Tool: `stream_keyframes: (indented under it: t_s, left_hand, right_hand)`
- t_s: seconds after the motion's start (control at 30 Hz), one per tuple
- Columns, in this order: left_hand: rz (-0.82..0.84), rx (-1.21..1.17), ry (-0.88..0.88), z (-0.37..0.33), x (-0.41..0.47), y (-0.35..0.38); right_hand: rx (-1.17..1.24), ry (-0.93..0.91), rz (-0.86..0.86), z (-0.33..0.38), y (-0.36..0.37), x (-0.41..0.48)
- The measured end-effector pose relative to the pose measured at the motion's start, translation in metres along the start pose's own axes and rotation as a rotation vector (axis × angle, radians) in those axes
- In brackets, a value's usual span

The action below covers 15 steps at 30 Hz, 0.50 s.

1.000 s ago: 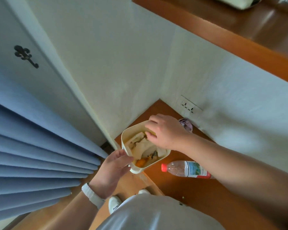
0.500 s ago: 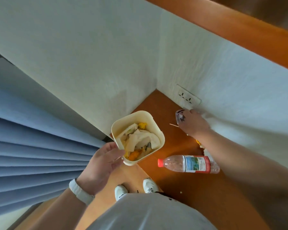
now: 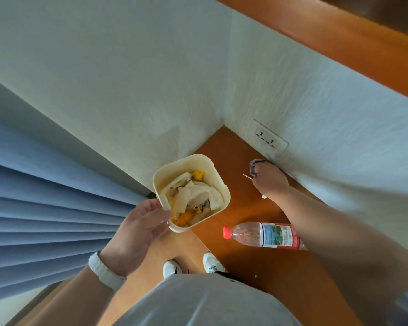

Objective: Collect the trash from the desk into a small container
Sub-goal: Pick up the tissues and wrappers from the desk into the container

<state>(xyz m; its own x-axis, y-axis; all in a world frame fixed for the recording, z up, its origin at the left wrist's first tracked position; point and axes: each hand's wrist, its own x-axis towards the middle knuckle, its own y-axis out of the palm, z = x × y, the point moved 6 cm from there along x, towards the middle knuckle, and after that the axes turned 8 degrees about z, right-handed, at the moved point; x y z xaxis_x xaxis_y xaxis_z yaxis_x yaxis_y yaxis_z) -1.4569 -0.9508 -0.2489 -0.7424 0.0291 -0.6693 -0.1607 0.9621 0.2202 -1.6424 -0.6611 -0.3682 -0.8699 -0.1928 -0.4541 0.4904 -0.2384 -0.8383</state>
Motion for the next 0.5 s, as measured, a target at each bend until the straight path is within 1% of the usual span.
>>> stream_keyframes:
  t_s: [0.07, 0.17, 0.27, 0.33, 0.4, 0.47, 0.5]
  left_hand:
    - [0.007, 0.0, 0.003, -0.002, 0.001, 0.001]
    - [0.021, 0.0, 0.01, -0.006, 0.002, 0.001]
    - [0.028, 0.007, -0.002, -0.007, 0.005, -0.001]
    - [0.026, 0.009, -0.011, -0.007, 0.008, -0.003]
    - [0.042, 0.014, -0.019, -0.007, 0.009, -0.003]
    - [0.077, 0.023, -0.022, -0.009, 0.008, -0.001]
    - [0.09, 0.029, -0.022, -0.009, 0.008, 0.0]
  right_hand:
    - [0.021, 0.007, -0.033, 0.005, -0.01, -0.012]
    - [0.069, 0.005, -0.142, 0.017, -0.033, -0.026]
    - [0.198, -0.031, -0.265, 0.033, -0.061, -0.047]
    - [0.301, -0.094, -0.358, 0.051, -0.083, -0.068]
    - [0.353, -0.196, -0.438, 0.077, -0.103, -0.094]
    - [0.359, -0.332, -0.451, 0.11, -0.114, -0.121]
    - [0.353, -0.404, -0.428, 0.126, -0.115, -0.133]
